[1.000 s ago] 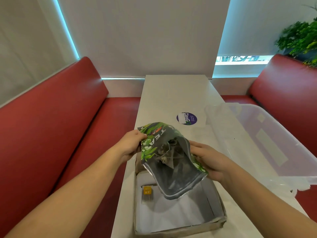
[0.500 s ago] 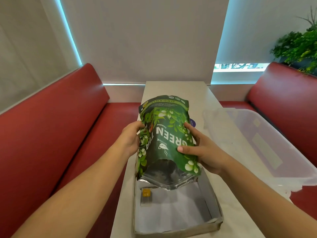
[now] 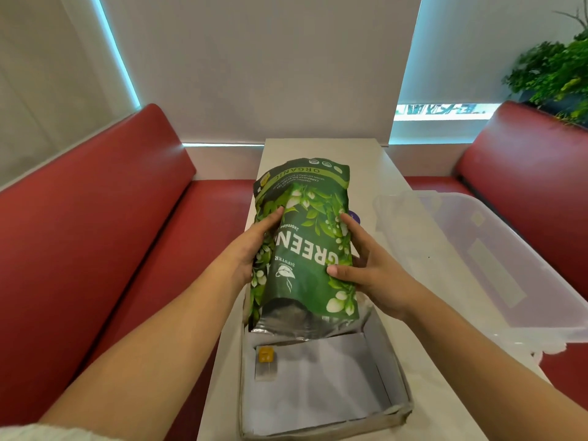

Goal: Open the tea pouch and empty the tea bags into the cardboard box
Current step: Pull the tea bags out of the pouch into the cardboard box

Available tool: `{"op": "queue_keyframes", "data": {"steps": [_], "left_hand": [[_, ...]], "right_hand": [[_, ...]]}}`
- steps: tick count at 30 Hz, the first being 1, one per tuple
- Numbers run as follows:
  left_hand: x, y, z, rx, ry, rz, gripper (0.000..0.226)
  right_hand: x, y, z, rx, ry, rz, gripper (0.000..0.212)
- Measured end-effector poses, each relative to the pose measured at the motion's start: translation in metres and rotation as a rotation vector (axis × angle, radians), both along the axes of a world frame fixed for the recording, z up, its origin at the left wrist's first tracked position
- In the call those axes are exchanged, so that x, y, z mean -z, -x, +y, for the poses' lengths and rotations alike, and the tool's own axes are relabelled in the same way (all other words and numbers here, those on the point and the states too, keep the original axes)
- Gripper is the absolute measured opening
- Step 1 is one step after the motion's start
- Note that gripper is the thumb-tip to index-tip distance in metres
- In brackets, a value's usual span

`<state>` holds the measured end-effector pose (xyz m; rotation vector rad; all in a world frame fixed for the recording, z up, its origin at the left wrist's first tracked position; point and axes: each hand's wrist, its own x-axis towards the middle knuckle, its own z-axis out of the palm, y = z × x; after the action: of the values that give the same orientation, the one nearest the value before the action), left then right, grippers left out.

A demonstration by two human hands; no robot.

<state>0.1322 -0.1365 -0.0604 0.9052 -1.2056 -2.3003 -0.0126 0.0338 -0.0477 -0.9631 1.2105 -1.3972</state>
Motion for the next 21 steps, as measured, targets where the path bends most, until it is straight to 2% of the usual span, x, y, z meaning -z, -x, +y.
{"op": "queue_keyframes", "data": {"steps": [2,4,6,8,10,15,16,19,21], "left_hand": [[0.003,0.001,0.001,-0.038,-0.003,0.010,0.044],[0.007,0.001,0.002,-0.061,-0.023,0.039,0.044],[0.013,0.002,0.001,-0.082,-0.044,0.087,0.052],[0.015,0.001,0.002,-0.113,-0.043,0.126,0.053],[0.016,0.000,0.001,-0.134,-0.030,0.150,0.053],[0.016,-0.003,0.000,-0.133,-0.011,0.250,0.054],[0.015,-0.004,0.001,-0.128,-0.011,0.271,0.053],[0.014,-0.007,0.000,-0.124,0.006,0.300,0.051],[0.011,-0.010,-0.001,-0.125,0.022,0.324,0.045]], "right_hand": [[0.002,-0.001,0.000,0.064,0.029,-0.095,0.094],[0.003,-0.004,0.005,0.109,0.037,-0.212,0.086],[0.008,-0.007,0.014,0.118,-0.046,-0.332,0.068],[0.021,-0.015,0.026,0.112,-0.221,-0.460,0.053],[0.036,-0.027,0.039,0.121,-0.335,-0.575,0.048],[0.049,-0.054,0.050,0.211,-0.343,-0.684,0.027],[0.046,-0.058,0.048,0.230,-0.334,-0.666,0.029],[0.044,-0.067,0.043,0.255,-0.293,-0.630,0.054],[0.044,-0.073,0.041,0.248,-0.270,-0.643,0.060]]}}
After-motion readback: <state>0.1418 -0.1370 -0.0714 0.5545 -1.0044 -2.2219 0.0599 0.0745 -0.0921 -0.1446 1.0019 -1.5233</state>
